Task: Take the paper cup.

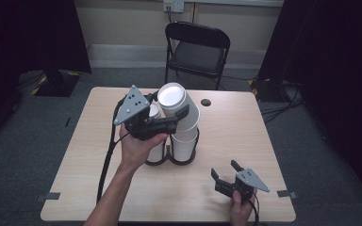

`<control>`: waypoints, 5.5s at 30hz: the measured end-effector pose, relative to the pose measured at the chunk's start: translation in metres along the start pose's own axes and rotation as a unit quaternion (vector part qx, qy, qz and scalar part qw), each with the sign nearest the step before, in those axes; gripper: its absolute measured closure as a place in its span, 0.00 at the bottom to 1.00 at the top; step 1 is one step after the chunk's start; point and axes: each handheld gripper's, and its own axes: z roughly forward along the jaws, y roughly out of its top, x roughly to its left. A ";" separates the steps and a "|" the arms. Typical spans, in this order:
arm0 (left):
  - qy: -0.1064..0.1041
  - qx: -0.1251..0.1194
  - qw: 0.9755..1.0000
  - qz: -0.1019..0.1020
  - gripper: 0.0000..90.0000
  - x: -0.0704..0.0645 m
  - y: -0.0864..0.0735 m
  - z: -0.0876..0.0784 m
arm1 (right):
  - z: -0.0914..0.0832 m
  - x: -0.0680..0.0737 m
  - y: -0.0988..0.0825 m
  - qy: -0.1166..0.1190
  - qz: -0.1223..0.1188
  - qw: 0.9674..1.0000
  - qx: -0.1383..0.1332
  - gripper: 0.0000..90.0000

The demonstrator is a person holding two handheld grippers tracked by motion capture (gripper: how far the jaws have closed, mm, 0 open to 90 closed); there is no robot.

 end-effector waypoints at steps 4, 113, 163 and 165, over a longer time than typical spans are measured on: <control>-0.012 0.002 1.000 -0.004 0.24 -0.004 -0.003 -0.007 | 0.000 0.000 0.000 0.000 -0.001 1.000 0.001 0.16; -0.119 0.092 0.961 -0.232 0.23 -0.034 -0.156 -0.041 | 0.010 0.080 0.004 0.184 -0.046 0.966 -0.173 0.82; -0.053 0.092 0.991 -0.082 0.17 -0.011 -0.165 -0.067 | 0.005 0.067 0.009 0.164 -0.035 0.978 -0.120 0.95; -0.044 0.098 0.992 -0.065 0.17 -0.011 -0.168 -0.067 | 0.005 0.066 0.010 0.163 -0.035 0.980 -0.108 0.95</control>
